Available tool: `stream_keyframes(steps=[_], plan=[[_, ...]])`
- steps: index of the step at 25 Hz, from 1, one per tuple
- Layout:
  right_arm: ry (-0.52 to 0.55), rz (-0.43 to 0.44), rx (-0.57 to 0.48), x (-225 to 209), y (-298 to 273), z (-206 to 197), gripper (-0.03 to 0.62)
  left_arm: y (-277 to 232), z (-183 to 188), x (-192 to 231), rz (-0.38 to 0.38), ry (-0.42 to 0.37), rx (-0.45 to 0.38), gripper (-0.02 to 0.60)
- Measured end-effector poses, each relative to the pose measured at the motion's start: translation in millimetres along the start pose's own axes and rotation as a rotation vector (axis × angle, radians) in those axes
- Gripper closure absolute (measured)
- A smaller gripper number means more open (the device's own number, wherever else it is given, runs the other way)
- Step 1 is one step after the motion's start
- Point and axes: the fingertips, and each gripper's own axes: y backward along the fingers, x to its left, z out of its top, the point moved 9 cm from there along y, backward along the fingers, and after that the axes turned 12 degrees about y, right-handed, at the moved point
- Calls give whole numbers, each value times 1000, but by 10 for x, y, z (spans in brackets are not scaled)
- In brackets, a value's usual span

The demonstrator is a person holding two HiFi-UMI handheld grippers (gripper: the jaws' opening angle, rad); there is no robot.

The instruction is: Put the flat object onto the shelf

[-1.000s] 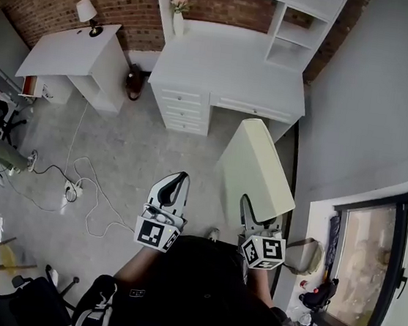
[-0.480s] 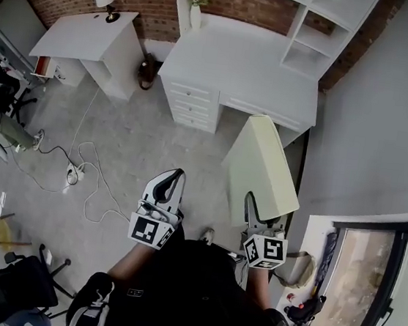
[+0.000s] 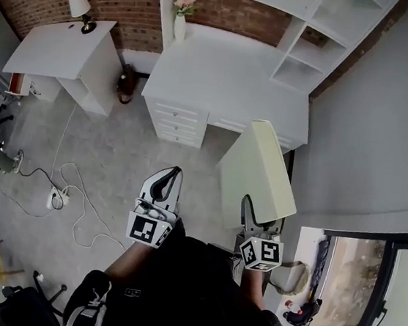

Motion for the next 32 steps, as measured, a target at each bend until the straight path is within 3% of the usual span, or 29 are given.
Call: stream_keyframes(steps=[7, 12, 21, 28, 32], plan=[[-8, -61, -13, 243, -838, 249, 310, -670, 205, 792, -77, 9, 28, 563], [13, -70, 24, 157, -1384, 321, 310, -1052, 210, 1186, -62, 51, 37, 563], [2, -55, -19, -497, -2628, 393, 310, -2308, 146, 1691, -37, 31, 36, 563], [30, -9, -81, -1120, -3569, 736, 310, -3367, 459, 1874, -29, 3, -23, 563], [75, -36, -105, -1340, -3883, 939, 310, -3706, 550, 2038, -17, 14, -36, 563]])
